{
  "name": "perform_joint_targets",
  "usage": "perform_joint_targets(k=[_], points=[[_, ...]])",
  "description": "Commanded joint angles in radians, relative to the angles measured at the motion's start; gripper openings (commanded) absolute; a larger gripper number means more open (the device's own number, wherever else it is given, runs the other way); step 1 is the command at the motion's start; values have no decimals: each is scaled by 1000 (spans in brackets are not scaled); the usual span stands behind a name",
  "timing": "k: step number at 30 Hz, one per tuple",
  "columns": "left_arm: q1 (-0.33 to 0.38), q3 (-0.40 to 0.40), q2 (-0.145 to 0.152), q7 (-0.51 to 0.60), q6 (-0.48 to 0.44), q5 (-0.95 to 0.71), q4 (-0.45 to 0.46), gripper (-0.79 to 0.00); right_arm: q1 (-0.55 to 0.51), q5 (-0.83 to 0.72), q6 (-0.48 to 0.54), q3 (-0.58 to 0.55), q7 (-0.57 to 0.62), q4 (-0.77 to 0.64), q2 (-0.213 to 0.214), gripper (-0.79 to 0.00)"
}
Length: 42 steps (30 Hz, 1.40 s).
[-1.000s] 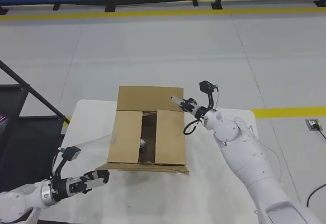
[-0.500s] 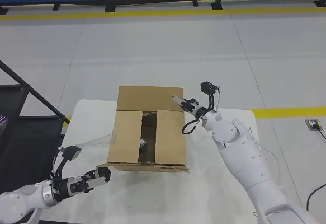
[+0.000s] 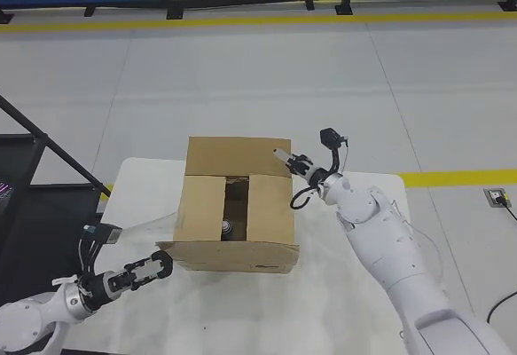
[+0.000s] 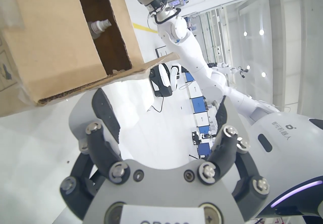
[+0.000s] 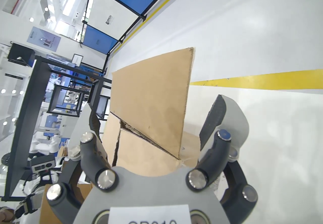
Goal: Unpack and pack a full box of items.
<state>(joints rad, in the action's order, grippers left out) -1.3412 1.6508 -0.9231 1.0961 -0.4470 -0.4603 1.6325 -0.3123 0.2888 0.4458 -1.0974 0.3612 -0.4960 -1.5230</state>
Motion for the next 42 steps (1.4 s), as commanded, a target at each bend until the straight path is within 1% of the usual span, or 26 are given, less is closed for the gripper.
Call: perform_joint_targets(k=[1,7,13,17,23,25,29,34,36,40,42], points=[[5,-6,-1,-29,19,13,0,0,16,-53,53,-8,42,36,-5,0],[17,-27,-3,-89,45,56,13,0,51,-204,200,-45,170,120,-12,0],[20,-50,-6,-167,75,129,40,0,65,-299,308,-79,270,156,-4,0],[23,-69,-10,-244,112,188,59,0,64,-357,366,-101,352,150,5,0],[36,-110,-17,-340,163,258,81,0,52,-468,423,-129,538,103,19,0],[42,-125,-20,-367,178,284,87,0,50,-497,418,-135,595,83,25,0],[53,-158,-25,-422,200,349,95,0,34,-515,369,-127,644,5,38,0],[69,-195,-32,-451,232,360,90,0,37,-442,308,-118,677,-32,61,0],[73,-204,-34,-458,238,364,89,0,32,-433,269,-111,700,-57,64,0],[80,-217,-38,-468,243,370,88,0,27,-445,154,-95,789,-100,68,0],[85,-223,-39,-469,247,374,87,0,25,-439,104,-85,804,-113,69,0]])
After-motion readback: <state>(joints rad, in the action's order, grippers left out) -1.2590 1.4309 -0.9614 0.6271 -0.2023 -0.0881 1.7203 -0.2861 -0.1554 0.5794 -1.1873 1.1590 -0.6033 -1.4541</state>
